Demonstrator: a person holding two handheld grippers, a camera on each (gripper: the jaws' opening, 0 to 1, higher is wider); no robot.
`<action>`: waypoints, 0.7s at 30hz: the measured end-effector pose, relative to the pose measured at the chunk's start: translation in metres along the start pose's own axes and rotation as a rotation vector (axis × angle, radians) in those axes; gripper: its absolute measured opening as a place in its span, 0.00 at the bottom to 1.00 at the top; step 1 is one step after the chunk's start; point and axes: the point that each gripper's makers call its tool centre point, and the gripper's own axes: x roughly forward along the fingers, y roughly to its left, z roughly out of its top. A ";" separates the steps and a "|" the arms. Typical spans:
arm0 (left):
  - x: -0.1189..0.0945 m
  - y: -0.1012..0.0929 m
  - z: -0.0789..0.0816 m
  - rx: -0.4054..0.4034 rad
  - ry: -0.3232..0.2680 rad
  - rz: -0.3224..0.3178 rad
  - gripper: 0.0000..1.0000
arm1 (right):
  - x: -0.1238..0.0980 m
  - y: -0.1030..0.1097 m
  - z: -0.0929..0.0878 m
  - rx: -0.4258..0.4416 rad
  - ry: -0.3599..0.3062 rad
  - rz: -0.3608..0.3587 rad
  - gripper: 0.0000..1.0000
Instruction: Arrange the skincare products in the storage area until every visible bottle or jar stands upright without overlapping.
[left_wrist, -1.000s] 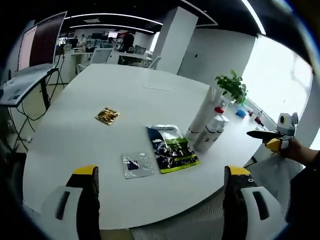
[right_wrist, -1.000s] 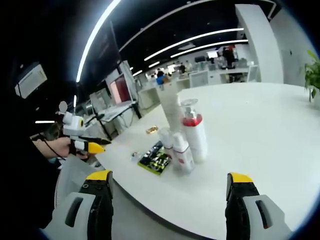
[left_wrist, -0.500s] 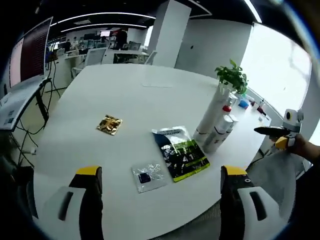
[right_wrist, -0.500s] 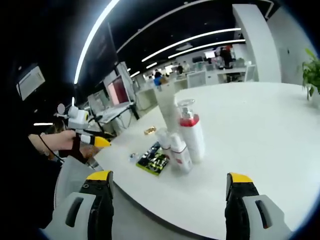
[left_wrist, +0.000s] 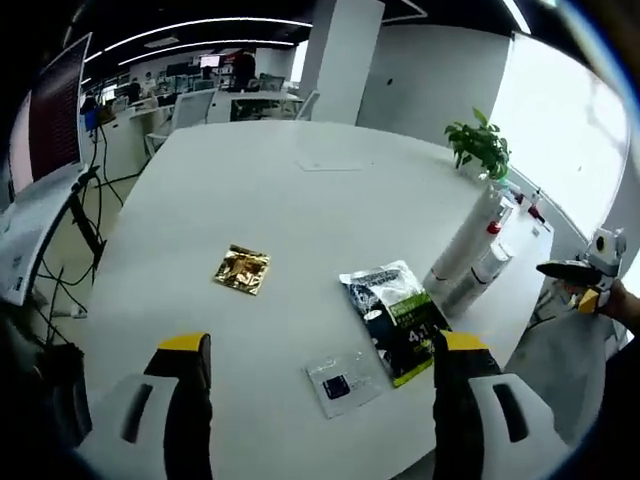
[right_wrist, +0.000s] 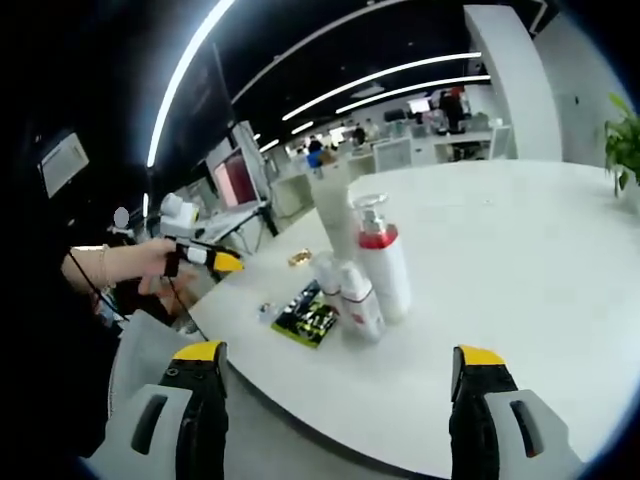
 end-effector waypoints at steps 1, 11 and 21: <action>0.005 0.005 0.000 0.013 0.016 0.006 0.84 | 0.000 0.000 0.000 0.002 0.001 0.000 0.96; 0.029 0.039 0.007 0.011 0.065 0.041 0.80 | 0.003 -0.001 -0.005 0.012 0.034 0.004 0.94; 0.061 0.061 0.015 0.041 0.129 0.061 0.78 | 0.005 -0.004 -0.011 0.024 0.068 0.001 0.93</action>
